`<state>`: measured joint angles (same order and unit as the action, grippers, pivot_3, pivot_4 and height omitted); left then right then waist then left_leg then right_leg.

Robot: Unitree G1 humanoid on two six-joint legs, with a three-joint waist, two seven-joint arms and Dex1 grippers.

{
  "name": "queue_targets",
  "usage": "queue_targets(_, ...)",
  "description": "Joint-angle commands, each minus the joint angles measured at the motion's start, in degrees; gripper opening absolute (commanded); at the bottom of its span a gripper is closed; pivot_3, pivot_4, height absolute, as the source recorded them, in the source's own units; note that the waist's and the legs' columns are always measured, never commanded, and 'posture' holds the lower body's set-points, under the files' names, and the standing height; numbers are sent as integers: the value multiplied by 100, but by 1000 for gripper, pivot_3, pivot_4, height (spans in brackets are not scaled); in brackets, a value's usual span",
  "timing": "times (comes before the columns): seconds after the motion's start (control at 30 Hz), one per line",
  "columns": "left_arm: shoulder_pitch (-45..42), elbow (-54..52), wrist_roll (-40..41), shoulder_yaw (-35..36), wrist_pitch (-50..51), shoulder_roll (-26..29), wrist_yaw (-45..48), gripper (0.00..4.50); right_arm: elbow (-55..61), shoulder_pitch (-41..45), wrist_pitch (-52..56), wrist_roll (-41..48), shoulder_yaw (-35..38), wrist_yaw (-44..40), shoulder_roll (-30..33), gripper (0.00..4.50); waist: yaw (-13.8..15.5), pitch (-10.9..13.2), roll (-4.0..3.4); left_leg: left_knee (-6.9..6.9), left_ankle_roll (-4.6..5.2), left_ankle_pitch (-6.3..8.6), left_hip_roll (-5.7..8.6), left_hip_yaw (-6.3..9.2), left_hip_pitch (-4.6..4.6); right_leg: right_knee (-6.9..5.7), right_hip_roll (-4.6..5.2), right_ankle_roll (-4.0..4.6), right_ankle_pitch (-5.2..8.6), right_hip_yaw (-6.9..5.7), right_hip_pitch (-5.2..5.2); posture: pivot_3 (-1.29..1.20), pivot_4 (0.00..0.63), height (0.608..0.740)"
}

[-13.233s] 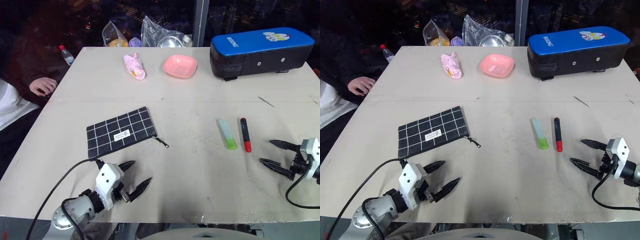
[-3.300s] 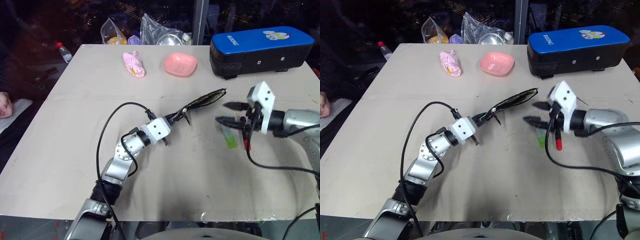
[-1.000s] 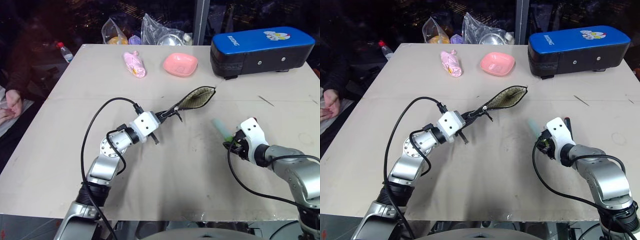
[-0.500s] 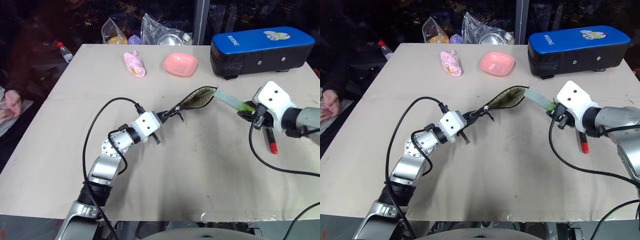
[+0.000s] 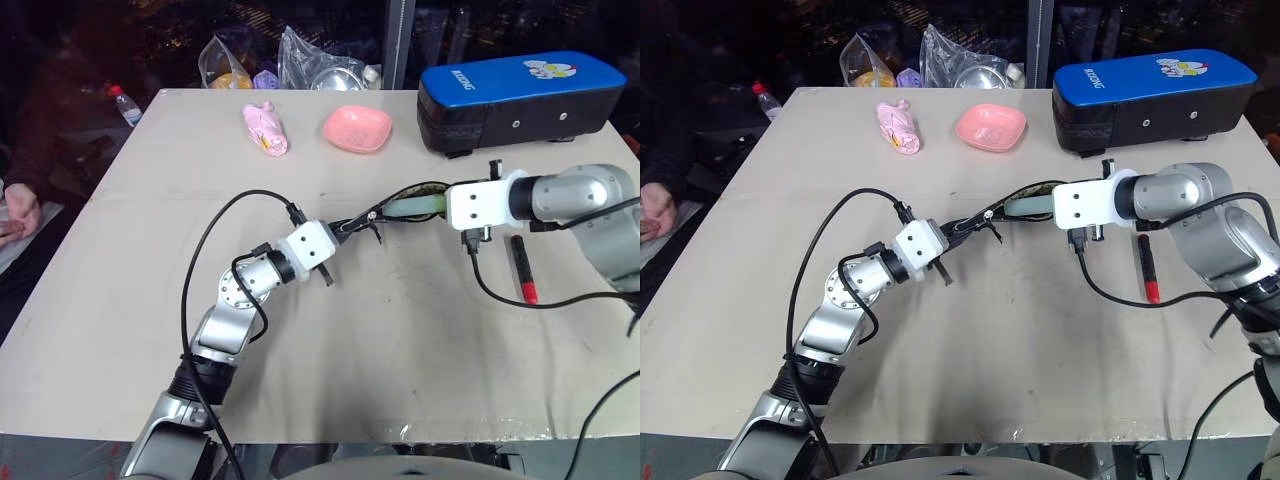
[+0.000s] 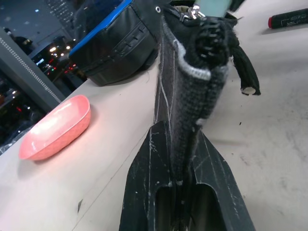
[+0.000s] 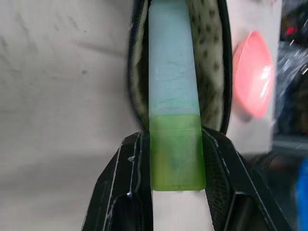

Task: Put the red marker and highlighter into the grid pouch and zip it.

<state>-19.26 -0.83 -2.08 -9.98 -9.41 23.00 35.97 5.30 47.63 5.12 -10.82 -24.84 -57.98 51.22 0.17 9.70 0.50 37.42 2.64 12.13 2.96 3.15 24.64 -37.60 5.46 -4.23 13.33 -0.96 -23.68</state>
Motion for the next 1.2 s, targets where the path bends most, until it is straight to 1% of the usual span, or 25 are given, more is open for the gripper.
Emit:
queue_targets(0.03,-21,-194,39,-31,-114,-53,-14,0,-304,404,-720,-245,4,52,-346,773,-16,0,0,0,-1,0,0,0,-1,-1,0,0,0,1,0,0,150,726)
queue_targets(0.17,-17,-211,56,-17,-83,-81,-37,0,-784,422,-1228,-352,45,29,-618,773,-7,0,0,0,-2,-1,1,2,-1,-4,-2,1,-1,2,0,0,150,726)
queue_targets(0.2,-19,-210,64,-12,-72,-91,-42,0,-900,410,-1365,-361,79,30,-647,1800,6,0,0,0,-2,-1,2,4,0,-3,-1,1,-1,1,0,0,150,726)
queue_targets(0.23,-22,-206,74,-6,-62,-99,-46,0,-992,398,-1499,-343,130,51,-677,2139,21,0,0,0,-2,-1,4,3,0,-3,-1,1,-1,1,0,0,150,726)
queue_targets(0.33,-21,-172,133,27,-39,-123,-26,0,-1225,384,-2082,-328,349,257,-614,3579,41,0,-1,0,-2,-1,5,2,0,-3,0,1,-1,4,-1,0,150,726)
queue_targets(0.37,-20,-162,149,37,-35,-132,-14,0,-1289,365,-2264,-326,415,302,-558,4340,42,0,-1,0,-3,-1,5,2,0,-4,-1,1,-1,4,-1,0,150,726)
queue_targets(0.4,-24,-144,167,45,-29,-145,-4,0,-1300,294,-2318,-266,553,367,-514,4439,48,0,-1,0,-3,-2,5,2,-1,-5,-1,1,-1,4,-1,0,150,726)
queue_targets(0.57,-59,-33,234,91,-22,-176,7,0,-825,-246,-1679,535,1430,224,-241,4439,77,0,0,1,-2,-1,6,5,1,-4,1,1,-1,2,1,0,150,726)
queue_targets(0.67,-53,-19,251,116,-29,-162,12,0,-182,-762,-317,1188,2089,194,-129,4439,65,0,-1,1,1,0,5,3,0,-5,2,2,-1,6,1,0,150,726)
queue_targets(0.73,-25,-24,285,148,7,-184,-16,0,349,-1573,1032,1594,2755,263,73,4439,72,0,0,0,14,9,3,6,-1,-7,2,3,-1,5,1,0,150,726)
queue_targets(0.77,-13,-25,299,155,21,-198,-22,0,713,-2078,2095,1712,3117,405,136,4439,84,0,0,0,18,11,2,10,0,-7,3,3,0,5,3,0,150,726)
queue_targets(0.8,0,-35,333,168,49,-222,-32,0,1007,-2448,3005,1810,3429,632,83,4439,99,-1,-1,1,19,12,2,13,2,-7,6,3,-1,6,3,0,150,726)
queue_targets(0.87,-1,-50,417,201,122,-287,-66,0,1409,-2907,4213,1977,3860,1103,-203,4439,126,-2,1,2,20,12,4,23,6,-3,13,4,0,7,7,0,150,726)
queue_targets(0.9,-9,-52,426,202,139,-303,-71,0,1567,-3101,4655,2054,3991,1250,-313,4439,115,-4,-4,2,20,12,5,21,6,-6,37,4,-1,13,6,0,150,726)
queue_targets(1.0,-34,-40,403,174,134,-311,-45,0,1917,-3752,5428,1930,4147,1751,-565,4439,74,-7,-10,2,20,12,8,5,-2,-11,41,3,-1,12,3,0,150,726)
queue_targets(1.07,-72,-34,423,193,168,-337,-52,0,2061,-4006,5870,1923,4252,2070,-798,4439,62,-7,-10,2,21,12,5,4,-3,-11,35,3,0,3,3,0,150,726)
queue_targets(1.2,-98,-71,562,297,312,-397,-96,0,2336,-4272,6598,2097,4500,2442,-1291,4439,67,-7,-11,3,21,12,5,-2,-2,-11,13,2,-1,3,3,0,150,726)
